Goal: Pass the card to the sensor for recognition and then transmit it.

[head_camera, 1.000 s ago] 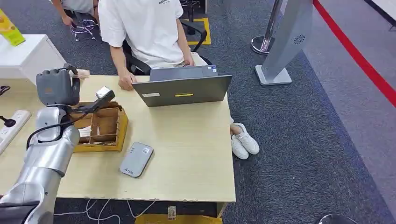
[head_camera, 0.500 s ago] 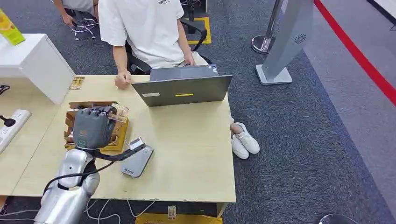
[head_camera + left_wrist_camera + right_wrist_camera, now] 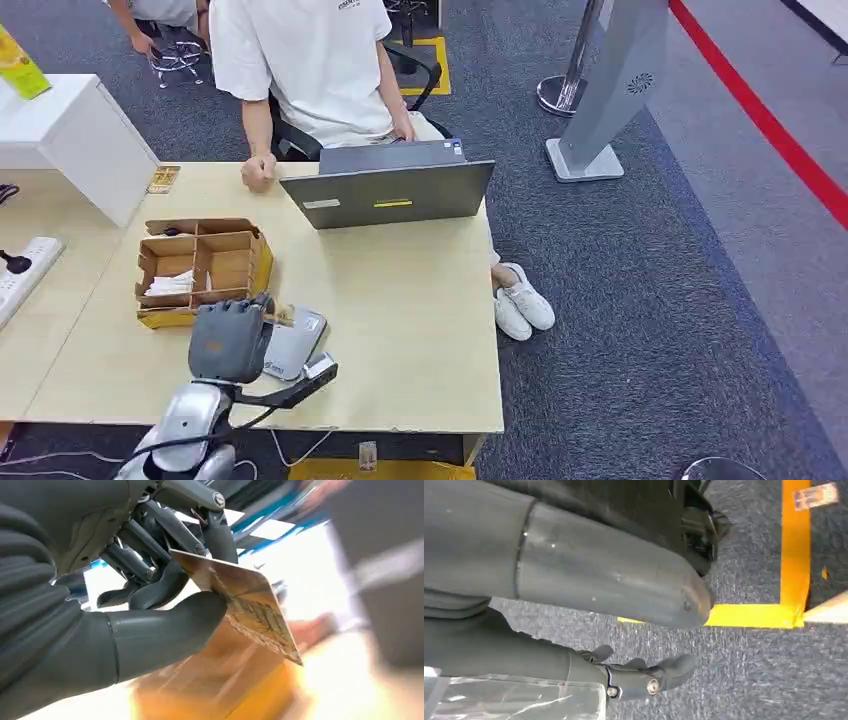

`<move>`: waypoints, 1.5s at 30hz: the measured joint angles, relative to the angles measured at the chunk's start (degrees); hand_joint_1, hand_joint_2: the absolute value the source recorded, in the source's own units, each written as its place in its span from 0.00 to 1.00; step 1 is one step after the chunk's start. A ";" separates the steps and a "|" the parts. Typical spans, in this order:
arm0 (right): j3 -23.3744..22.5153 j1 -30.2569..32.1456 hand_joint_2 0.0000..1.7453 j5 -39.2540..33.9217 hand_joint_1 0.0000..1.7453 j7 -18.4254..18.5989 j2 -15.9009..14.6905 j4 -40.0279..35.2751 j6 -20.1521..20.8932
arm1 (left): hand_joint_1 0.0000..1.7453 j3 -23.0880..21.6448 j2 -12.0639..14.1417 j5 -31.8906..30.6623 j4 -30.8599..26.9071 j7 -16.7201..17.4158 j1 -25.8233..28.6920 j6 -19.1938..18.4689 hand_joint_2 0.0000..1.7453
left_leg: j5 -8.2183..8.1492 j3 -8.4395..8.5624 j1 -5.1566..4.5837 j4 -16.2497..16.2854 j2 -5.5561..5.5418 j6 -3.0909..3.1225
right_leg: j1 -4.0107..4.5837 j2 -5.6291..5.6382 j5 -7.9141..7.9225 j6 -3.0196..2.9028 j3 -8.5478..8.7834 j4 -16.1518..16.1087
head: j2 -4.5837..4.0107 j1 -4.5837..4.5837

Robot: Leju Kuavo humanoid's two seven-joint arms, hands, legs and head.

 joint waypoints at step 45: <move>0.11 0.14 0.00 -2.82 0.00 3.00 -0.99 0.39 3.25 | 1.00 1.36 -4.77 -1.05 -8.20 -9.56 -9.36 3.20 1.00 | 0.23 -0.24 -0.03 0.14 -0.70 0.19 | -0.02 -0.72 0.01 0.06 0.12 0.00 | 0.00 -0.13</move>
